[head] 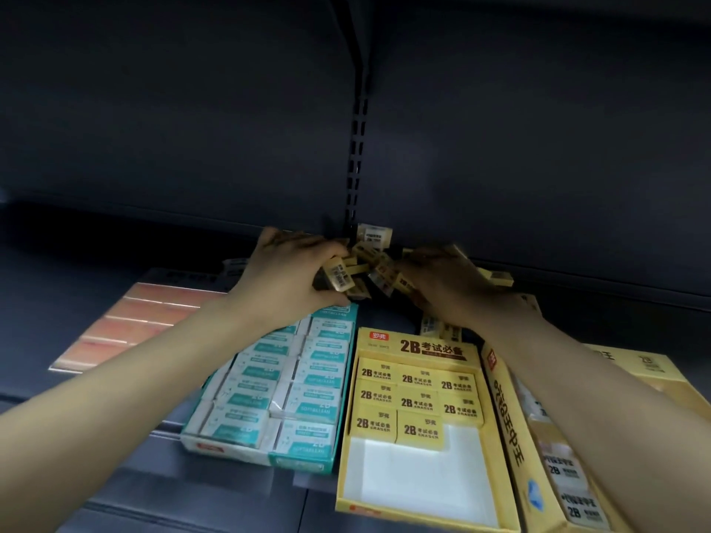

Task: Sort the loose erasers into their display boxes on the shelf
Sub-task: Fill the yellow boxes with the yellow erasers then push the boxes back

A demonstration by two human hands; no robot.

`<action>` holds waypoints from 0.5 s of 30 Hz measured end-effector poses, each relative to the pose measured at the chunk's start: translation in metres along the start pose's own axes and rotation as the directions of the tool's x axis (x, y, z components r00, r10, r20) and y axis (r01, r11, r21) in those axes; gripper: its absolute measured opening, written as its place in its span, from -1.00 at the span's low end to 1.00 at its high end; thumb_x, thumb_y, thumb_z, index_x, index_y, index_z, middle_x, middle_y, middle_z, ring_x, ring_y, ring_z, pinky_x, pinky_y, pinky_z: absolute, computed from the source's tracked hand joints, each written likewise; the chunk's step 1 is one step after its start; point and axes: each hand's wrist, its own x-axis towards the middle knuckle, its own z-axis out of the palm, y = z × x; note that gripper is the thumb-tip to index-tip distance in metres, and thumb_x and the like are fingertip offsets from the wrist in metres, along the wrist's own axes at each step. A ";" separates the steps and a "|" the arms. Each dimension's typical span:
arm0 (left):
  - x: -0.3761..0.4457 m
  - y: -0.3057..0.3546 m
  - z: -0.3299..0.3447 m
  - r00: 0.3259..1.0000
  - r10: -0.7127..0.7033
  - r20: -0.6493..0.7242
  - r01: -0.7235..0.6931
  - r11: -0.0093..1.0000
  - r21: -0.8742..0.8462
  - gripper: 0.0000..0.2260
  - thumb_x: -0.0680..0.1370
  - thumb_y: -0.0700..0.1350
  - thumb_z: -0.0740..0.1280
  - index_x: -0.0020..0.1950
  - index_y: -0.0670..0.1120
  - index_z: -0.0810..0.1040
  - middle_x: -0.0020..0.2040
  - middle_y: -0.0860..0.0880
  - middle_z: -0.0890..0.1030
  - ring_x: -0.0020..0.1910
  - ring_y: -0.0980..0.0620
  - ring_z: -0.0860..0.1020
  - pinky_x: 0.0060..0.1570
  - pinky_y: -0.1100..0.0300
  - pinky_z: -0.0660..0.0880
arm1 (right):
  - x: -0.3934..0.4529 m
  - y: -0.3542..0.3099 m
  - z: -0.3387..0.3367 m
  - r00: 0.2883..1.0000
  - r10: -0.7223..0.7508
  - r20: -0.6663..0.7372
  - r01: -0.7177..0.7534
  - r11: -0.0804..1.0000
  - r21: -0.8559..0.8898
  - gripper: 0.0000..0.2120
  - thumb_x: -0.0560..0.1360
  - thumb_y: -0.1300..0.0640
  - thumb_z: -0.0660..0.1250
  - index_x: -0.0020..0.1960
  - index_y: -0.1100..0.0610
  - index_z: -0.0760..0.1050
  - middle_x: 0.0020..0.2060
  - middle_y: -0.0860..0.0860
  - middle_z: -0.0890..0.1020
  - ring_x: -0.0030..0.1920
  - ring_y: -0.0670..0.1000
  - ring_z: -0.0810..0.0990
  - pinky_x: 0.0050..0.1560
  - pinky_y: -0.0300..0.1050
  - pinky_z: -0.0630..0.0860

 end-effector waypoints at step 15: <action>-0.011 0.023 0.005 0.971 -0.237 0.023 0.214 0.826 -0.521 -0.66 0.44 -0.28 0.41 0.12 0.01 0.43 -0.14 0.12 0.52 -0.23 0.12 0.57 -0.25 0.28 0.50 | -0.045 -0.005 -0.063 0.989 0.144 0.036 -0.128 0.703 0.699 -0.53 0.44 0.17 0.42 0.27 -0.05 0.33 0.05 -0.13 0.50 0.01 -0.09 0.53 0.09 -0.10 0.50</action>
